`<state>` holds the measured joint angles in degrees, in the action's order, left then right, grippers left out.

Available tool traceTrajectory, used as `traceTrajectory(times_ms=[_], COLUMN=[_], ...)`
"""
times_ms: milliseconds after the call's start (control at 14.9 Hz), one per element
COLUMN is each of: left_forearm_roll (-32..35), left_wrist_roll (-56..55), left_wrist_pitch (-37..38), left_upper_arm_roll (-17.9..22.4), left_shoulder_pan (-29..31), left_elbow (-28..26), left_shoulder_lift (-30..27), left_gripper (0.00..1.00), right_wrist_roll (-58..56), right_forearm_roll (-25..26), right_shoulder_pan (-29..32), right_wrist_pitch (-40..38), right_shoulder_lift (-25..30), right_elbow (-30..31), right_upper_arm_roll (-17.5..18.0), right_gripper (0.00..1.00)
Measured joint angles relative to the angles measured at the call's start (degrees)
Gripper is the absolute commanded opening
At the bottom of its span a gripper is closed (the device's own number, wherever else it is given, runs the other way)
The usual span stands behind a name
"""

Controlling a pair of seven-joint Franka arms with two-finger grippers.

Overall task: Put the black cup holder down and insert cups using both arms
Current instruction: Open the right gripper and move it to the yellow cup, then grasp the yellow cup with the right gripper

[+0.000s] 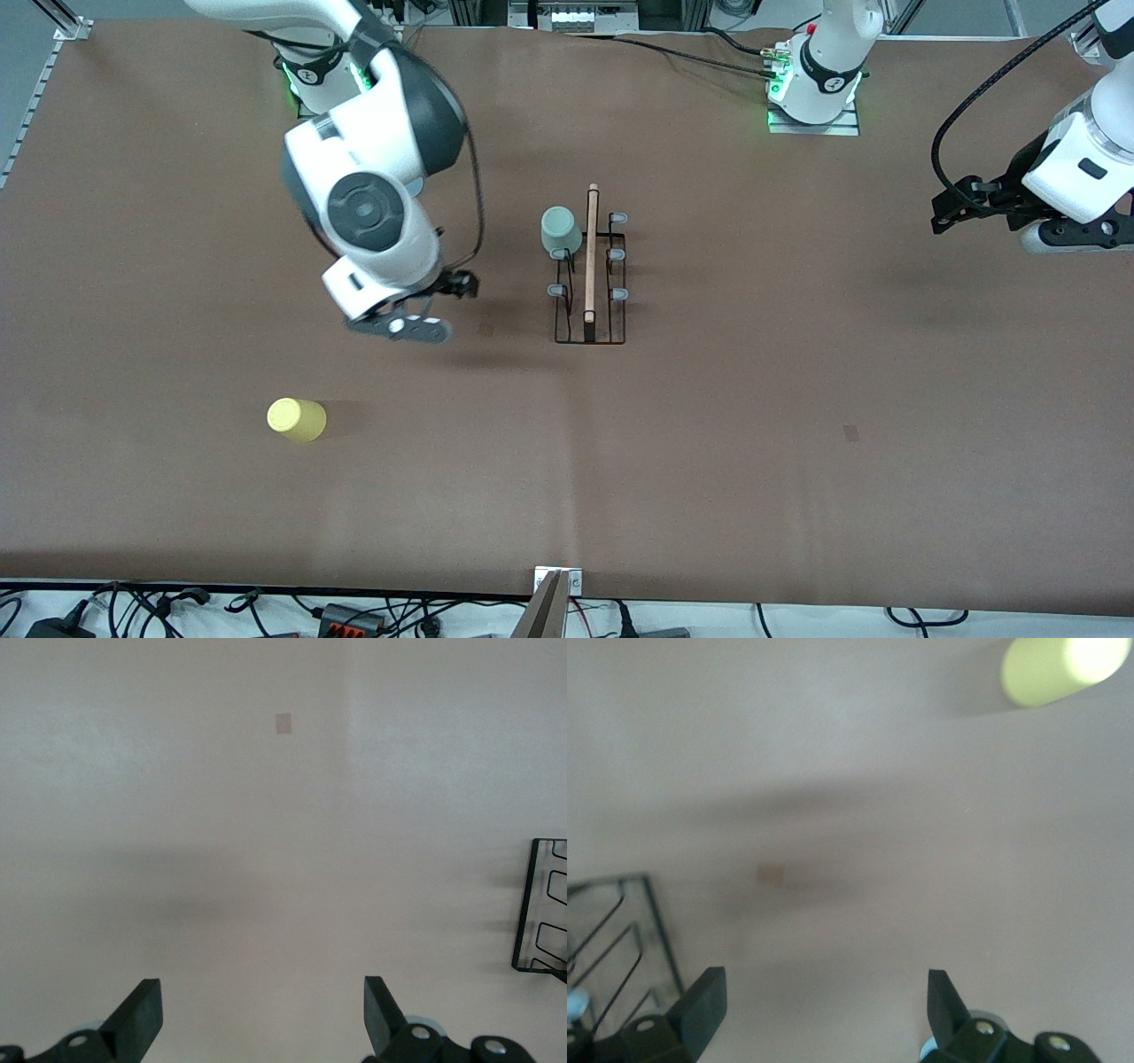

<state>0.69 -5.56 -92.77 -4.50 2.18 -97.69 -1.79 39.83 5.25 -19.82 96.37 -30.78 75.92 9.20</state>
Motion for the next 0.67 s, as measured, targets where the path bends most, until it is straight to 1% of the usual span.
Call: traceTrajectory(times_ms=[201, 336, 470, 672], left_forearm_roll=[0.0, 0.0, 0.0, 0.0], left_wrist_roll=[0.0, 0.0, 0.0, 0.0], left_wrist_pitch=[0.0, 0.0, 0.1, 0.1], left_upper_arm_roll=[0.0, 0.0, 0.0, 0.0], left_shoulder_pan=[0.0, 0.0, 0.0, 0.0], left_elbow=[0.0, 0.0, 0.0, 0.0], left_shoulder_lift=[0.0, 0.0, 0.0, 0.0], left_gripper=[1.0, 1.0, 1.0, 1.0], right_wrist_roll=[-4.2, -8.1, -9.5, -11.5], right_forearm_roll=[0.0, 0.0, 0.0, 0.1], right_shoulder_pan=[7.3, 11.4, 14.1, 15.3], right_wrist_pitch=[5.2, 7.0, 7.6, 11.2], right_shoulder_lift=[-2.3, -3.8, -5.3, -7.7], right_elbow=[0.0, 0.1, 0.1, 0.1], right_upper_arm_roll=[-0.3, -0.3, -0.3, -0.3], right_gripper=[1.0, 1.0, 1.0, 1.0])
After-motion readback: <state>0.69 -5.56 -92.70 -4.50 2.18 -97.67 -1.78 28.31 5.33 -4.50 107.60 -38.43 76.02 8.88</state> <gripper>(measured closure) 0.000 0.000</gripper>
